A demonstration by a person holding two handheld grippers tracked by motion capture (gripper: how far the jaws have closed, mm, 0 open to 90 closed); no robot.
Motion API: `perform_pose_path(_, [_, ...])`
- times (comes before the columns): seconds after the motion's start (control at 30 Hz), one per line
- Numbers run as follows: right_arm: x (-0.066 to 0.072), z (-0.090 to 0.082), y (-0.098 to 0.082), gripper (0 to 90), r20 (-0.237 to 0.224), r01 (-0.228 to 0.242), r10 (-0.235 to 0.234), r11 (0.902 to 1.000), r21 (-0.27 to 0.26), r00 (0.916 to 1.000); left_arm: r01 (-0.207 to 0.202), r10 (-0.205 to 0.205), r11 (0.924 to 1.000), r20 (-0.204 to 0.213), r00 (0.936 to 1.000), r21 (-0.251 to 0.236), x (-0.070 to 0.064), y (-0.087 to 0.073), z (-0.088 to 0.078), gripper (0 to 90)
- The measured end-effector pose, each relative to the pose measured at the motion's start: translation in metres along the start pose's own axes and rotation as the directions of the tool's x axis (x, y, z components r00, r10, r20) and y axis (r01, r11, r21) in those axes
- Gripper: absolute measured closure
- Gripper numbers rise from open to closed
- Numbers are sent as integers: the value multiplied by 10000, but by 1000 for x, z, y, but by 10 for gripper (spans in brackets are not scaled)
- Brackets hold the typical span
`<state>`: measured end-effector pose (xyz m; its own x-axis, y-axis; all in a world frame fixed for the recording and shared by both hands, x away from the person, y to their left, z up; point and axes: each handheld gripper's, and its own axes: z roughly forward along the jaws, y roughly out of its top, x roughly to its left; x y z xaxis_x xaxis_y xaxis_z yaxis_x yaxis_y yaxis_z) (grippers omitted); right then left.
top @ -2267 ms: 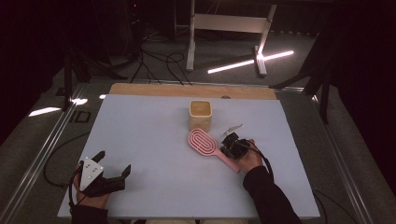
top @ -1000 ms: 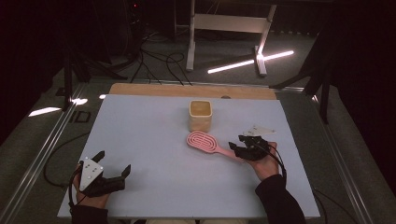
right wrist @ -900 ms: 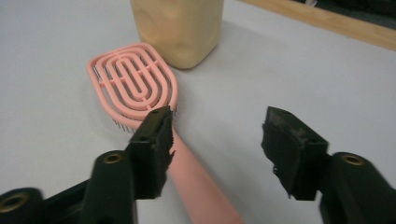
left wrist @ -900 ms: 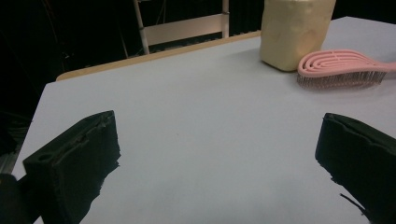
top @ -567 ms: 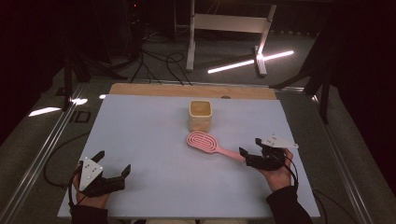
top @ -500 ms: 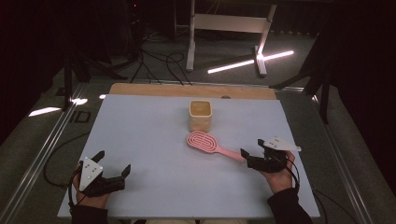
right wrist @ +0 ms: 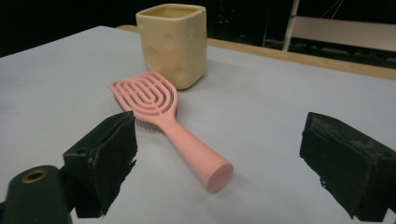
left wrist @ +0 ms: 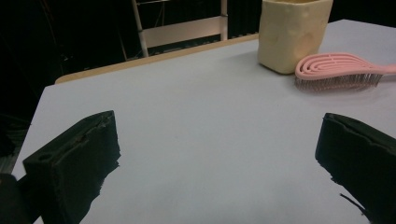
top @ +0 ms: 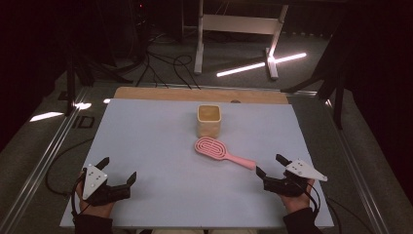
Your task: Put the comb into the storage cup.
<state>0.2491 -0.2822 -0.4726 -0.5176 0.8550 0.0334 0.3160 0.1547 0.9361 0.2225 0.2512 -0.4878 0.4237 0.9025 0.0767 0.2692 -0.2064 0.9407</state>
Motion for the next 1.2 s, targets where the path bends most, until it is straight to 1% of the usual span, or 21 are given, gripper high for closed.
perform_pose_path(0.23, [5, -1, -3, 110, 110, 34, -32, 9998, -193, 9999, -65, 65, 10000, 6, 10000, 15, -1, 0, 0, 2])
perform_pose_path(0.5, [3, -3, -3, 111, 139, -40, 43, 9996, -266, 9999, -145, 145, 9999, 29, 9999, 53, -2, 0, 2, 2])
perform_pose_path(0.73, [1, -4, 1, 111, 9, -70, 71, 9999, -130, 10000, -151, 151, 9998, 44, 9999, 90, -3, 0, 3, 2])
perform_pose_path(0.83, [0, -2, 3, 110, -173, -114, 116, 9999, 101, 9998, -164, 164, 9998, 30, 9999, 113, -3, 0, 3, 2])
perform_pose_path(0.97, [0, 2, 5, 110, -302, -77, 89, 9992, 389, 9995, -106, 106, 9999, 0, 9999, 109, -2, -1, 2, 2])
perform_pose_path(1.2, [2, 5, 10, 110, -350, 39, -21, 9986, 535, 9994, -73, 73, 9999, -14, 10000, 109, -2, -1, 2, 2])
